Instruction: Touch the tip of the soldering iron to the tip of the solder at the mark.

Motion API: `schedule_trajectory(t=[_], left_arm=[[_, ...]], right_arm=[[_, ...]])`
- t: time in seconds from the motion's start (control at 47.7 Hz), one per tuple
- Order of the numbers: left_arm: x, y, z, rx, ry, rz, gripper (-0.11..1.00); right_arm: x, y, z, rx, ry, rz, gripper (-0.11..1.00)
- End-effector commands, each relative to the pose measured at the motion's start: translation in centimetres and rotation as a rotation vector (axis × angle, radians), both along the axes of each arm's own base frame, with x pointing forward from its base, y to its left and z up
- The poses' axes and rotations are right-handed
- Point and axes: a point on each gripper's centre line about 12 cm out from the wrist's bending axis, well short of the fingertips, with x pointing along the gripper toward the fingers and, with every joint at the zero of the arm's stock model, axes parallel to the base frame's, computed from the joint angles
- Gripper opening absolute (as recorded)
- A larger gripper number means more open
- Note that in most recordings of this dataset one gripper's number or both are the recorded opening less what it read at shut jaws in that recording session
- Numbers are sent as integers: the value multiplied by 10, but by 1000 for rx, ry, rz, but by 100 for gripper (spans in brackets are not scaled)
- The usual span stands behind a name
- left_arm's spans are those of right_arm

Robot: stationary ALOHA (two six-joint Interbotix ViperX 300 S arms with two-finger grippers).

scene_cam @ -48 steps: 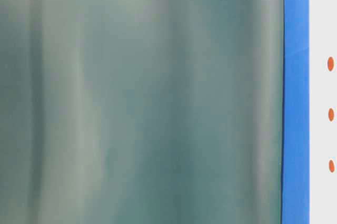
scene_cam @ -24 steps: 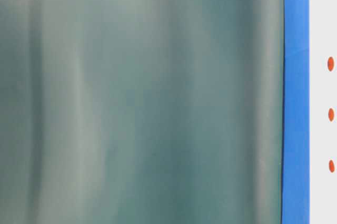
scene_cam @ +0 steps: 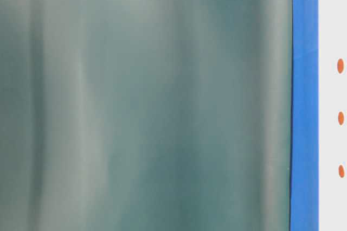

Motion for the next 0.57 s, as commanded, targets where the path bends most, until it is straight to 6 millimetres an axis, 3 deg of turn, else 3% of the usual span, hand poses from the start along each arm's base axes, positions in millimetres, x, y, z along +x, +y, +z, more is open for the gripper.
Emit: schedule_trajectory(t=[0.0,0.294,0.461,0.545], left_arm=[[-11,5,3,0,-60,22,77],[-47,8,-23,-1,-140,36,77],[-58,8,-43,-4,-120,37,76],[-60,8,-44,-6,-133,37,75]], right_arm=[[-10,-2,2,-2,-46,-13,79],[-20,1,-33,15,-94,8,79],[-17,4,-54,38,-108,31,79],[-14,5,-60,47,-105,34,79]])
